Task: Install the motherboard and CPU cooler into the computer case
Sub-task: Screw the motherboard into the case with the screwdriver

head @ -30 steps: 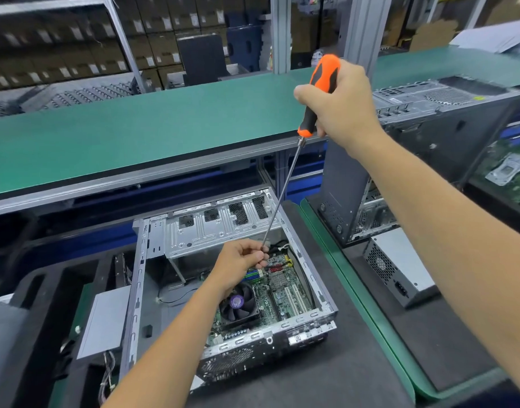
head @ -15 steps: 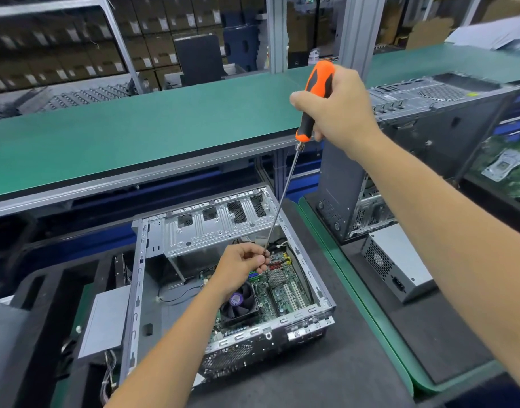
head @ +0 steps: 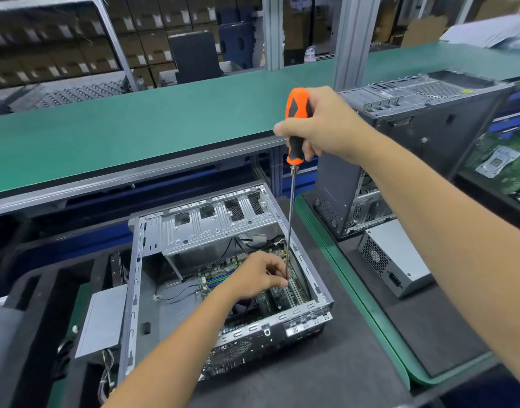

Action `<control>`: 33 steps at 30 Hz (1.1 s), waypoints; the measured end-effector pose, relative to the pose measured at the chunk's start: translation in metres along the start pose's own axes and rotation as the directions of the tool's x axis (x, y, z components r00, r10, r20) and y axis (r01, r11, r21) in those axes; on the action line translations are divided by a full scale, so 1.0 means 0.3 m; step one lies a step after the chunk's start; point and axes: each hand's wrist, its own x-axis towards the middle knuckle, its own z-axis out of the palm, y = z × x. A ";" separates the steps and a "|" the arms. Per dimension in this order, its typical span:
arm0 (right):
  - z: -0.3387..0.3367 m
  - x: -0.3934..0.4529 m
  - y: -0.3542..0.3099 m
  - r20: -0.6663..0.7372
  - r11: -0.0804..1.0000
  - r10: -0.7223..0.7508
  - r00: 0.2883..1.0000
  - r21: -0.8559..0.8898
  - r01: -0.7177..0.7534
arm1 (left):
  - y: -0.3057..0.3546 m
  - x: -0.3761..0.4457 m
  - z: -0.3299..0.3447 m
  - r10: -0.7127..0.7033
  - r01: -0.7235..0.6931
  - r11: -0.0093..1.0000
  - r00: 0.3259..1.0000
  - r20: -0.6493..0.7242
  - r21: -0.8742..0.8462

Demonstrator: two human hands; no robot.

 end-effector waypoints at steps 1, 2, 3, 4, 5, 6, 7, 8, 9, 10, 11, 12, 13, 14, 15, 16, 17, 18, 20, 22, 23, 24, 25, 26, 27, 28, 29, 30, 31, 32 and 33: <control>0.005 -0.005 0.006 0.027 1.000 0.004 1.000 -0.005 -0.004 | 0.003 0.008 0.011 -0.003 0.002 0.999 0.999 0.036 0.038; 0.011 -0.011 0.012 0.057 1.000 0.009 0.998 -0.017 -0.008 | 0.005 0.014 0.021 -0.011 0.006 0.998 0.997 0.071 0.068; 0.019 -0.018 0.018 0.088 0.999 0.015 0.996 -0.035 -0.012 | 0.006 0.020 0.031 -0.023 0.013 0.996 0.995 0.102 0.093; 0.026 -0.026 0.025 0.117 0.998 0.021 0.993 -0.054 -0.014 | 0.009 0.025 0.041 -0.037 0.021 0.993 0.991 0.132 0.119; 0.034 -0.035 0.031 0.143 0.998 0.026 0.989 -0.068 -0.017 | 0.011 0.030 0.051 -0.048 0.024 0.988 0.986 0.162 0.150; 0.042 -0.045 0.037 0.166 0.997 0.032 0.986 -0.077 -0.020 | 0.011 0.035 0.064 -0.055 0.019 0.982 0.981 0.189 0.185; 0.050 -0.056 0.044 0.190 0.996 0.040 0.981 -0.082 -0.024 | 0.007 0.042 0.077 -0.055 0.005 0.972 0.976 0.210 0.234; 0.057 -0.067 0.049 0.216 0.995 0.051 0.975 -0.089 -0.032 | 0.002 0.048 0.090 -0.054 -0.014 0.958 0.972 0.228 0.288; 0.065 -0.078 0.057 0.241 0.994 0.063 0.969 -0.099 -0.040 | -0.004 0.055 0.105 -0.056 -0.031 0.941 0.968 0.244 0.337; 0.071 -0.088 0.064 0.263 0.993 0.074 0.962 -0.109 -0.046 | -0.010 0.061 0.121 -0.061 -0.042 0.928 0.963 0.263 0.371; 0.079 -0.097 0.072 0.283 0.992 0.084 0.955 -0.114 -0.054 | -0.019 0.069 0.138 -0.069 -0.050 0.919 0.957 0.283 0.391; 0.087 -0.106 0.081 0.302 0.992 0.093 0.949 -0.114 -0.061 | -0.025 0.073 0.154 -0.070 -0.061 0.914 0.951 0.303 0.402; 0.096 -0.113 0.090 0.322 0.992 0.094 0.942 -0.110 -0.062 | -0.025 0.076 0.167 -0.066 -0.077 0.910 0.944 0.324 0.408; 0.104 -0.122 0.099 0.342 0.993 0.089 0.936 -0.106 -0.055 | -0.024 0.080 0.181 -0.063 -0.090 0.908 0.936 0.346 0.410; 0.114 -0.131 0.107 0.359 0.994 0.080 0.930 -0.103 -0.045 | -0.026 0.086 0.193 -0.068 -0.094 0.909 0.928 0.367 0.407; 0.123 -0.141 0.114 0.372 0.994 0.072 0.925 -0.101 -0.037 | -0.027 0.092 0.201 -0.089 -0.079 0.912 0.919 0.384 0.401; 0.131 -0.150 0.121 0.382 0.995 0.066 0.922 -0.095 -0.032 | -0.030 0.098 0.209 -0.119 -0.054 0.915 0.911 0.395 0.401; 0.138 -0.158 0.126 0.389 0.996 0.066 0.919 -0.086 -0.035 | -0.028 0.103 0.214 -0.138 -0.028 0.921 0.910 0.392 0.390; 0.145 -0.166 0.137 0.401 0.995 0.091 0.912 -0.062 -0.072 | -0.029 0.112 0.221 -0.174 0.023 0.927 0.910 0.377 0.375; 0.149 -0.172 0.141 0.410 0.992 0.128 0.903 -0.035 -0.125 | -0.035 0.120 0.231 -0.250 0.137 0.938 0.904 0.348 0.319; 0.150 -0.175 0.141 0.411 0.990 0.138 0.901 -0.025 -0.140 | -0.038 0.125 0.236 -0.277 0.171 0.938 0.893 0.354 0.303; 0.150 -0.181 0.140 0.410 0.989 0.144 0.901 -0.027 -0.145 | -0.043 0.130 0.243 -0.297 0.193 0.936 0.882 0.365 0.296; 0.150 -0.186 0.141 0.406 0.990 0.140 0.903 -0.039 -0.137 | -0.049 0.135 0.249 -0.314 0.213 0.934 0.873 0.374 0.287; 0.148 -0.191 0.138 0.402 0.991 0.132 0.906 -0.059 -0.118 | -0.050 0.137 0.252 -0.309 0.209 0.936 0.873 0.377 0.283; 0.146 -0.195 0.134 0.398 0.992 0.116 0.910 -0.082 -0.091 | -0.050 0.137 0.255 -0.298 0.203 0.941 0.876 0.380 0.269; 0.141 -0.198 0.126 0.398 0.992 0.102 0.912 -0.111 -0.063 | -0.051 0.138 0.256 -0.281 0.190 0.947 0.881 0.380 0.258; 0.133 -0.198 0.118 0.402 0.990 0.086 0.911 -0.137 -0.032 | -0.052 0.138 0.258 -0.271 0.183 0.951 0.882 0.384 0.250; 0.122 -0.196 0.108 0.414 0.986 0.078 0.907 -0.167 -0.009 | -0.050 0.137 0.259 -0.268 0.179 0.952 0.882 0.388 0.250; 0.111 -0.191 0.099 0.428 0.982 0.073 0.901 -0.189 0.010 | -0.049 0.136 0.260 -0.268 0.178 0.952 0.878 0.397 0.249; 0.100 -0.186 0.085 0.448 0.975 0.078 0.890 -0.220 0.025 | -0.049 0.135 0.260 -0.271 0.179 0.951 0.875 0.402 0.251; 0.091 -0.180 0.074 0.473 0.966 0.081 0.877 -0.255 0.048 | -0.049 0.134 0.260 -0.275 0.182 0.950 0.873 0.403 0.255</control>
